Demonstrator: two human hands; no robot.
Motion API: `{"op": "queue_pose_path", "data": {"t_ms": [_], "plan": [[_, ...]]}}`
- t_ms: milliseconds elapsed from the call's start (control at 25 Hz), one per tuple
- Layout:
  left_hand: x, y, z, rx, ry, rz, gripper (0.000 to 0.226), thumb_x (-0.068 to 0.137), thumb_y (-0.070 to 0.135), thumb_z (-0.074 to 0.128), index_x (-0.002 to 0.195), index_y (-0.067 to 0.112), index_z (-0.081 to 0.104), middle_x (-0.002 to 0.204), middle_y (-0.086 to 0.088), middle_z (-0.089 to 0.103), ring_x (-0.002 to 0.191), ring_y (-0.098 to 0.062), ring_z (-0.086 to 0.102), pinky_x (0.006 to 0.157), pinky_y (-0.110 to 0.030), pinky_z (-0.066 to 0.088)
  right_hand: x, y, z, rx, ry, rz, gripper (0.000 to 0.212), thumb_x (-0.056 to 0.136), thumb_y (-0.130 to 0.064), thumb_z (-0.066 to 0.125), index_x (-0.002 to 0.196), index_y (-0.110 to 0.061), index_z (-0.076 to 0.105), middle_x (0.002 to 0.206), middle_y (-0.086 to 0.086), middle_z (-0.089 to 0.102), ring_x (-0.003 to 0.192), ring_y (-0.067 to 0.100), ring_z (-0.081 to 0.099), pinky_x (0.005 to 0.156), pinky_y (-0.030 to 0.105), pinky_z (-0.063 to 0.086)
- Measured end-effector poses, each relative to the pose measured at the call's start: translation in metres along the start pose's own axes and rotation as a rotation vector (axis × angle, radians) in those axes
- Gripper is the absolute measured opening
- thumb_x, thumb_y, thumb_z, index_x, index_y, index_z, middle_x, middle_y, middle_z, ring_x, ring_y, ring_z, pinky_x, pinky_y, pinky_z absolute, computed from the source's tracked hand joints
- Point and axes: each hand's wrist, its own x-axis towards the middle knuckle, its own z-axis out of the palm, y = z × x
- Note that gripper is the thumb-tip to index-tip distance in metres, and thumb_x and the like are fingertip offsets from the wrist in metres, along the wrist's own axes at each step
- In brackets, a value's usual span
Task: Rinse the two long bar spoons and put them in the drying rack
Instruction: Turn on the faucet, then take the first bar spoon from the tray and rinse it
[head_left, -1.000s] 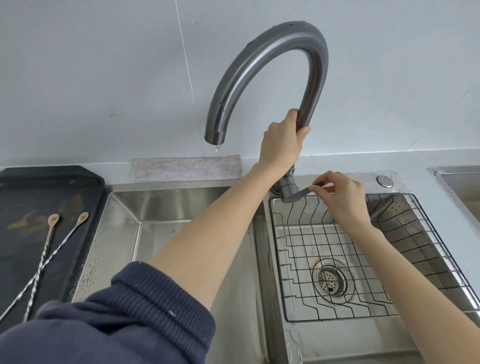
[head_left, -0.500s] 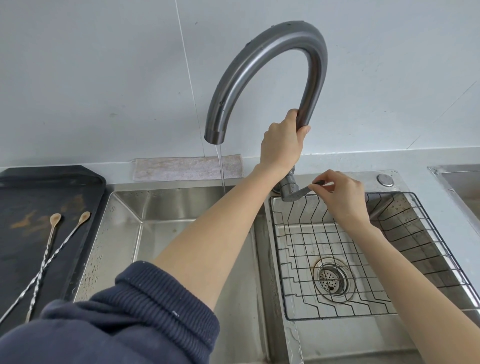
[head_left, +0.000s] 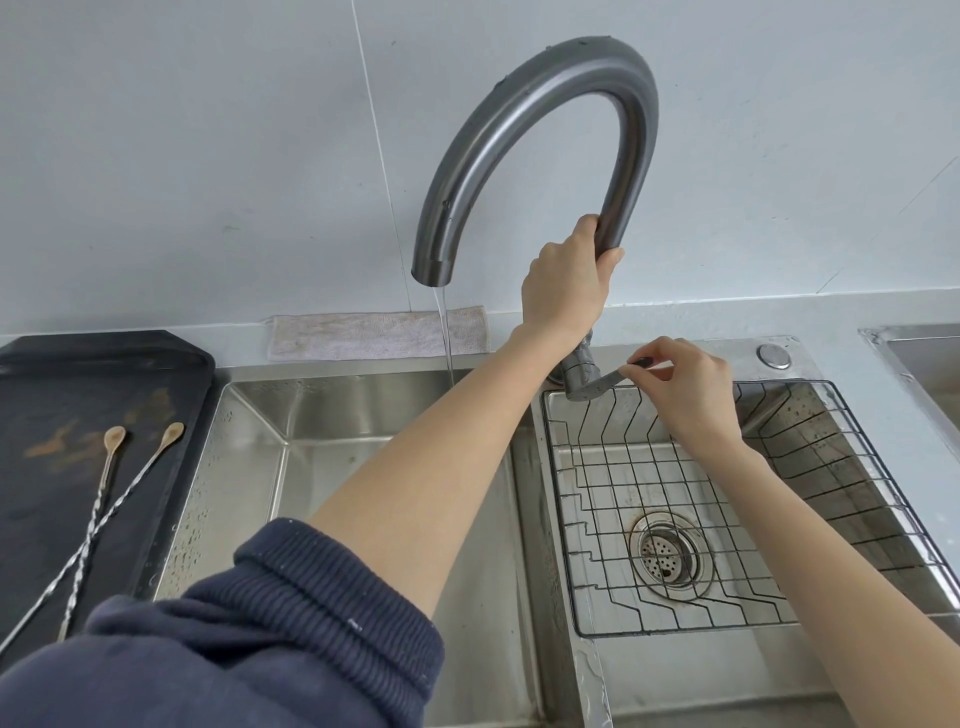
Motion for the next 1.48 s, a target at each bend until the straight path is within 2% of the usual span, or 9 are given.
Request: {"op": "queue_pose_path", "data": {"t_ms": [120,240,320,400,480,600,800,1240,1480], "plan": [[-0.001,0.002,-0.004,-0.028,-0.041,-0.021,0.037,0.093,0.025,0.048,0.128,0.011,0.046,0.112,-0.013,0.067,0.103,-0.031,0.061,0.083,-0.042,0.049,0.0,-0.004,-0.003,-0.064,-0.032,-0.001,0.011,0.084,-0.017,0.064,0.09,-0.009,0.067,0.097,0.01,0.07,0.09,0.027,0.066,0.073,0.03,0.048],[-0.015,0.004,-0.011,0.013,-0.096,-0.002,0.047,0.093,0.022,0.048,0.137,0.01,0.035,0.119,-0.012,0.063,0.103,-0.031,0.061,0.086,-0.042,0.049,-0.008,-0.013,-0.005,-0.179,-0.074,0.016,0.028,0.088,-0.026,0.057,0.114,-0.016,0.062,0.115,0.003,0.066,0.103,0.028,0.06,0.074,0.034,0.044],[-0.029,0.003,-0.014,0.087,-0.139,0.037,0.054,0.093,0.023,0.047,0.142,0.01,0.027,0.128,-0.011,0.058,0.109,-0.031,0.058,0.089,-0.043,0.048,-0.015,-0.018,-0.006,-0.234,-0.098,-0.017,0.041,0.089,-0.027,0.056,0.128,-0.016,0.053,0.129,0.005,0.059,0.118,0.029,0.053,0.088,0.037,0.043],[-0.046,-0.001,-0.018,0.124,-0.188,0.062,0.058,0.093,0.026,0.046,0.144,0.011,0.024,0.139,-0.008,0.049,0.119,-0.028,0.053,0.096,-0.042,0.045,-0.022,-0.021,-0.006,-0.266,-0.094,-0.095,0.049,0.089,-0.025,0.057,0.135,-0.013,0.046,0.141,0.008,0.05,0.136,0.025,0.039,0.109,0.041,0.031],[-0.066,-0.008,-0.023,0.106,-0.201,0.082,0.055,0.093,0.027,0.046,0.143,0.013,0.029,0.14,-0.005,0.05,0.121,-0.025,0.053,0.097,-0.039,0.044,-0.031,-0.025,-0.005,-0.274,-0.102,-0.131,0.054,0.088,-0.025,0.058,0.139,-0.013,0.041,0.148,0.008,0.041,0.143,0.021,0.027,0.117,0.042,0.021],[-0.102,-0.022,-0.038,0.078,-0.223,0.081,0.049,0.094,0.024,0.046,0.14,0.014,0.034,0.134,-0.004,0.055,0.114,-0.022,0.056,0.092,-0.033,0.044,-0.052,-0.033,0.003,-0.3,-0.136,-0.131,0.062,0.089,-0.028,0.057,0.144,-0.016,0.03,0.154,0.005,0.03,0.145,0.019,0.019,0.118,0.041,0.015],[-0.149,-0.051,-0.064,0.22,-0.256,0.083,0.052,0.095,0.029,0.044,0.143,0.014,0.03,0.145,-0.005,0.045,0.13,-0.022,0.045,0.104,-0.037,0.038,-0.091,-0.047,0.022,-0.36,-0.216,-0.143,0.07,0.089,-0.033,0.055,0.147,-0.018,0.019,0.157,0.002,0.021,0.147,0.019,0.012,0.119,0.04,0.01],[-0.206,-0.149,-0.131,0.488,-0.182,-0.08,0.064,0.09,0.047,0.045,0.144,0.02,0.026,0.153,-0.002,0.033,0.142,-0.02,0.026,0.115,-0.043,0.025,-0.143,-0.108,0.071,-0.402,-0.398,-0.221,0.07,0.09,-0.038,0.05,0.148,-0.021,0.014,0.158,0.001,0.018,0.147,0.021,0.008,0.12,0.043,0.005],[-0.23,-0.196,-0.177,0.473,-0.12,-0.212,0.064,0.089,0.043,0.049,0.143,0.015,0.029,0.15,-0.004,0.037,0.139,-0.02,0.033,0.112,-0.039,0.028,-0.15,-0.154,0.108,-0.393,-0.499,-0.36,0.066,0.091,-0.036,0.049,0.147,-0.019,0.019,0.156,0.0,0.025,0.146,0.018,0.014,0.119,0.037,0.009]]}}
